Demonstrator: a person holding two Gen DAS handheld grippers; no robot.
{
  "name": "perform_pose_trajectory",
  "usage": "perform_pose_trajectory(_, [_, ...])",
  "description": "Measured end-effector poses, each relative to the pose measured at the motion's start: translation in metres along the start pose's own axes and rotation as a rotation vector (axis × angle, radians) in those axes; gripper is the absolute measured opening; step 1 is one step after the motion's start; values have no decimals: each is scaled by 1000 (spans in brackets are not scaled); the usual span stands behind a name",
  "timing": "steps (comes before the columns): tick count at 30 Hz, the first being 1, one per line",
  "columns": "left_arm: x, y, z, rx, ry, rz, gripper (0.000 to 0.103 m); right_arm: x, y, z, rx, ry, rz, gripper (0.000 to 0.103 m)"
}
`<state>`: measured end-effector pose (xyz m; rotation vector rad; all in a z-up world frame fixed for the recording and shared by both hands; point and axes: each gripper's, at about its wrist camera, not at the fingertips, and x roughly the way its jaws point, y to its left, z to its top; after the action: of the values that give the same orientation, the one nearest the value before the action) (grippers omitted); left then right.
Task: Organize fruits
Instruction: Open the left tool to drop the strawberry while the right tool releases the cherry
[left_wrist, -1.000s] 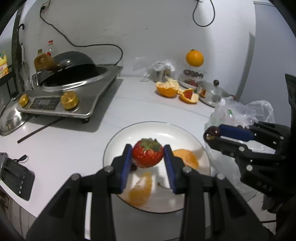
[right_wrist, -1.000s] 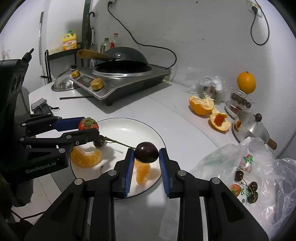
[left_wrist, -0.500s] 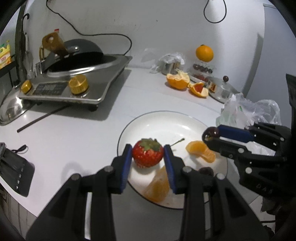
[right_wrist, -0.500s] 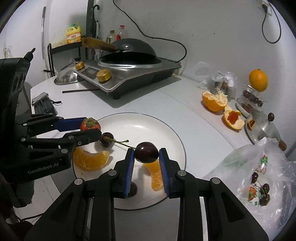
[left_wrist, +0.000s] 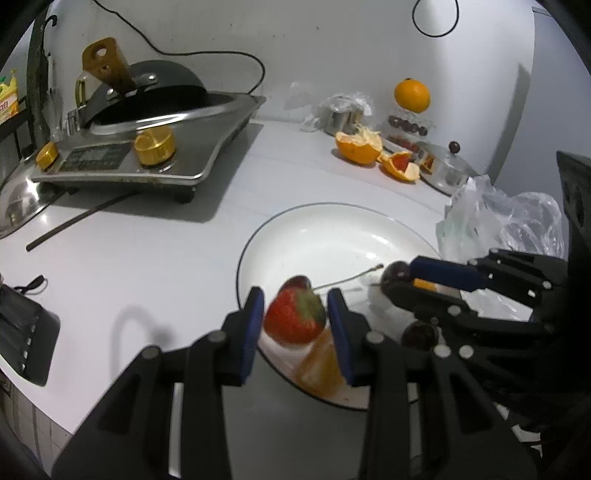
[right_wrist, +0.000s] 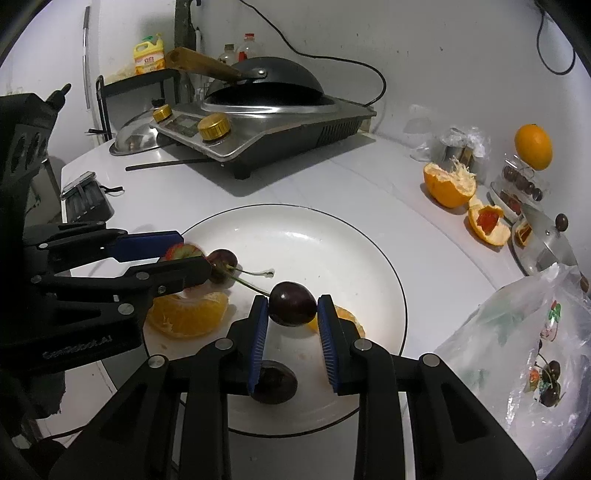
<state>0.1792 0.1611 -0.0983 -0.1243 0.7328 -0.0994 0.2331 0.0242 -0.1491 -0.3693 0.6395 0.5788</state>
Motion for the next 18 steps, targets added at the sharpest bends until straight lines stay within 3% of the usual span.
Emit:
perform_pose_trajectory(7, [-3, -2, 0, -2, -8, 13, 42, -2, 0, 0, 6, -2, 0, 29])
perform_pose_trajectory(9, [-6, -2, 0, -6, -14, 12, 56, -4, 0, -1, 8, -5, -1, 29])
perform_pose_trajectory(18, [-20, -6, 4, -25, -45, 14, 60, -24, -7, -2, 27, -41, -21, 37])
